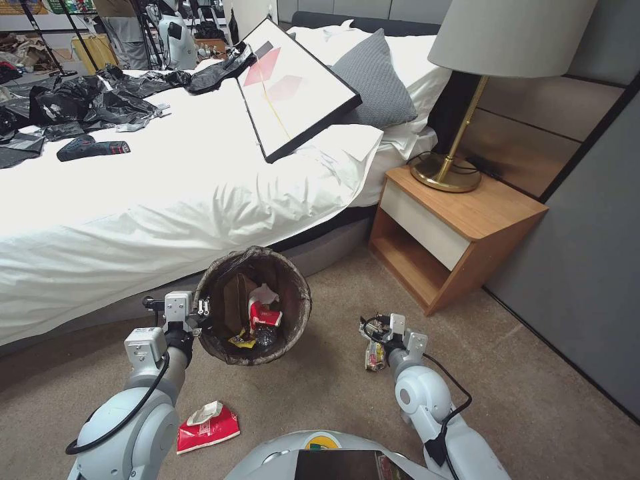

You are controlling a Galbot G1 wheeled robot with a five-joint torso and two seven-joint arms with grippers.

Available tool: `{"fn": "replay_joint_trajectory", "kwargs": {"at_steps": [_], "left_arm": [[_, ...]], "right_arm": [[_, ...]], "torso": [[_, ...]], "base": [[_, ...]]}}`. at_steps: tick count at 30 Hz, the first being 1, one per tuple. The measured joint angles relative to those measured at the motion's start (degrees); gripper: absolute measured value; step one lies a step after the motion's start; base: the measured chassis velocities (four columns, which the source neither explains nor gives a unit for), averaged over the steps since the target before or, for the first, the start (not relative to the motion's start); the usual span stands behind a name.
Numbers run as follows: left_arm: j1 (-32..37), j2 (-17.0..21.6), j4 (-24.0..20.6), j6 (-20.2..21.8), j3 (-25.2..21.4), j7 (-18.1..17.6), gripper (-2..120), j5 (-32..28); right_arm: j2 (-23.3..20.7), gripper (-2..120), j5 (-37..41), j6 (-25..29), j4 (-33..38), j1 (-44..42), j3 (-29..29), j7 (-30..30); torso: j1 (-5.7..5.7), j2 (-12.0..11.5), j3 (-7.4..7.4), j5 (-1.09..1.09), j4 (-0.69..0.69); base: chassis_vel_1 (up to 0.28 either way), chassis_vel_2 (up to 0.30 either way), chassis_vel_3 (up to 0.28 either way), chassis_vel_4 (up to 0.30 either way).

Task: Pick up the trash bin, then pick up the garbage from the floor and place it into the trash bin.

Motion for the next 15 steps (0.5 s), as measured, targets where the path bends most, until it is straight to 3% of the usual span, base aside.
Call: {"fn": "replay_joint_trajectory", "kwargs": {"at_steps": [15], "left_arm": [[-1.6, 0.2, 1.4, -0.1, 0.7, 0.0, 5, -0.3]], "right_arm": [[3.0, 100, -4.1, 2.3, -9.2, 1.6, -0.2, -1.8]], "torso": [[0.0, 0.0, 0.0, 0.0, 0.0]], "base": [[0.0, 0.0, 0.0, 0.0]]}}
